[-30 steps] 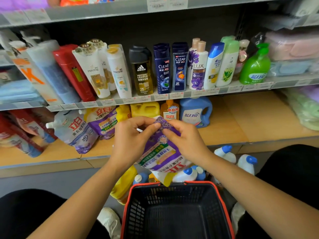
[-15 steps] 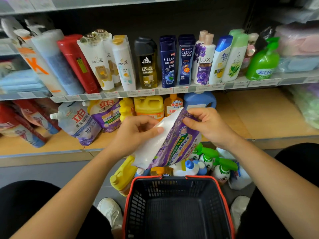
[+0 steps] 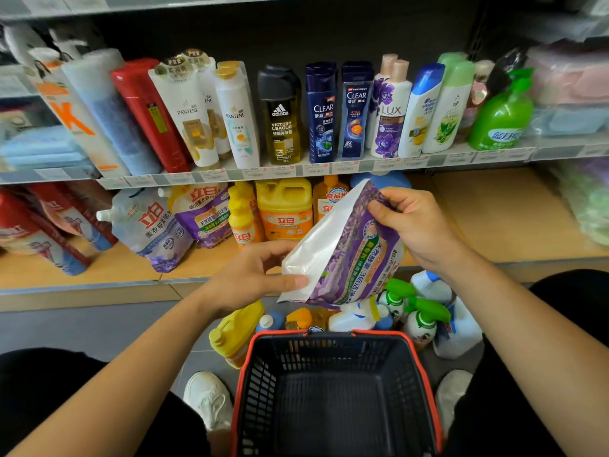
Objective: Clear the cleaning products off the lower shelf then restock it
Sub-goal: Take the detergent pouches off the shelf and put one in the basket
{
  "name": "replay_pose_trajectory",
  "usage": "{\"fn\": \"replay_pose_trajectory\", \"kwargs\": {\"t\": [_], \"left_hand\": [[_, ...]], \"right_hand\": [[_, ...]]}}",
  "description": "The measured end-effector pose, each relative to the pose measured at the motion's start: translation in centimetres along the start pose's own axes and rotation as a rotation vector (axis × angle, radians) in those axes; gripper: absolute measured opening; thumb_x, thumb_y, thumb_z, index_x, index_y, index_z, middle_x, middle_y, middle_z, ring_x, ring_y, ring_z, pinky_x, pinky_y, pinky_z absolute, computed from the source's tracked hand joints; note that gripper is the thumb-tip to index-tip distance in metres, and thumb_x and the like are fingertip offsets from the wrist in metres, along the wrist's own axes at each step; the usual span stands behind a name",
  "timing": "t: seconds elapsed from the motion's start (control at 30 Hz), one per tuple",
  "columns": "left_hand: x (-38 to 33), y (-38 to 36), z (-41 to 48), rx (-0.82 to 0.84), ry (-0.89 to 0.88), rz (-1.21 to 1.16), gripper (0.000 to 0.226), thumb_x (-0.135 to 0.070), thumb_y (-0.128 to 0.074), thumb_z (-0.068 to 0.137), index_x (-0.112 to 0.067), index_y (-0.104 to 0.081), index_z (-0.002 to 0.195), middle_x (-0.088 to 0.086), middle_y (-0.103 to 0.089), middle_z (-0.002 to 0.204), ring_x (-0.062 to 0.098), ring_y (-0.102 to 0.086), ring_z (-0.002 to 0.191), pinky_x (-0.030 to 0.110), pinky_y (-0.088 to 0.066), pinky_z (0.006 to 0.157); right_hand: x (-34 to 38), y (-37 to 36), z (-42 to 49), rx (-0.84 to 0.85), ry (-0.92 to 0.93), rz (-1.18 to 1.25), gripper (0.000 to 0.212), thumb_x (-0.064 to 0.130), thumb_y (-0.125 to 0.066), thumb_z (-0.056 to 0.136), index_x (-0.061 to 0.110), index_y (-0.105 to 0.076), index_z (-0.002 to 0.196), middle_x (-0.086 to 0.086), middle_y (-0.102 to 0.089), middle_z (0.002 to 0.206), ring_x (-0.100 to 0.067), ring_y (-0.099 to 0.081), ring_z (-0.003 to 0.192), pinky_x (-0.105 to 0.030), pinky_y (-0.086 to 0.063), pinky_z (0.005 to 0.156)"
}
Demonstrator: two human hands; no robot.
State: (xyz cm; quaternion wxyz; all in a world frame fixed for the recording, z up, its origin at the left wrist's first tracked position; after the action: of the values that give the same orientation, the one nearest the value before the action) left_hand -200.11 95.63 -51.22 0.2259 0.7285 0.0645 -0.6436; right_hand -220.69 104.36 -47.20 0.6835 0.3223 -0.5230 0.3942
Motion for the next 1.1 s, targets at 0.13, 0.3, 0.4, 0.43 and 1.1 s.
{"fn": "replay_pose_trajectory", "kwargs": {"t": [0.13, 0.3, 0.4, 0.43, 1.1], "left_hand": [[0.1, -0.2, -0.2, 0.025, -0.005, -0.028, 0.062, 0.0, -0.076, 0.083, -0.013, -0.056, 0.141, 0.009, -0.065, 0.135, 0.031, -0.058, 0.128, 0.055, -0.049, 0.106], [-1.5, 1.2, -0.5, -0.145, -0.122, 0.08, 0.064, 0.007, -0.075, 0.083, -0.014, -0.055, 0.14, 0.003, -0.063, 0.135, 0.021, -0.06, 0.123, 0.041, -0.055, 0.098], [-3.9, 2.2, -1.5, -0.348, -0.33, 0.314, 0.042, -0.003, -0.071, 0.091, -0.015, -0.065, 0.131, 0.001, -0.059, 0.138, 0.016, -0.057, 0.123, 0.03, -0.048, 0.099], [-4.5, 1.8, -1.8, -0.368, -0.387, 0.43, 0.038, -0.012, -0.071, 0.093, -0.016, -0.067, 0.13, -0.002, -0.059, 0.139, 0.012, -0.054, 0.127, 0.028, -0.046, 0.102], [-4.5, 3.4, -2.6, -0.756, -0.352, 0.738, 0.039, -0.058, -0.072, 0.083, -0.02, -0.068, 0.073, -0.012, -0.068, 0.072, 0.006, -0.061, 0.063, 0.037, -0.05, 0.051]], "right_hand": [[-0.4, 0.4, 0.1, -0.06, -0.022, -0.018, 0.016, 0.003, -0.062, 0.096, 0.011, -0.074, 0.091, 0.0, -0.076, 0.081, -0.013, -0.07, 0.07, -0.026, -0.056, 0.066], [-0.8, 1.2, 0.3, -0.149, -0.051, -0.021, 0.014, 0.006, -0.063, 0.096, 0.011, -0.075, 0.092, -0.005, -0.077, 0.083, -0.018, -0.071, 0.073, -0.036, -0.059, 0.071], [-0.9, 1.7, 0.4, -0.205, -0.064, 0.006, 0.017, 0.01, -0.063, 0.097, 0.015, -0.077, 0.089, -0.011, -0.077, 0.087, -0.024, -0.072, 0.077, -0.045, -0.06, 0.077], [-0.9, 1.8, 0.4, -0.216, -0.065, 0.012, 0.019, 0.011, -0.063, 0.097, 0.017, -0.077, 0.088, -0.012, -0.077, 0.087, -0.026, -0.072, 0.078, -0.047, -0.059, 0.079], [0.2, -1.2, -0.5, -0.085, -0.002, -0.224, 0.01, 0.022, -0.07, 0.094, 0.016, -0.077, 0.091, -0.001, -0.078, 0.078, -0.021, -0.076, 0.07, -0.049, -0.062, 0.064]]}}
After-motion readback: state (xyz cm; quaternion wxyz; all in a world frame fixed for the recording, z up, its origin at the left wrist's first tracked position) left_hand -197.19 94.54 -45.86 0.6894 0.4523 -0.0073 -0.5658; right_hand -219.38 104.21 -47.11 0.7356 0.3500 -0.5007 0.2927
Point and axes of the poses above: each hand's wrist, its own z-axis towards the middle knuckle, its own y-axis out of the back of the hand, x = y × z, the point moved 10 cm from there along z, towards the middle knuckle
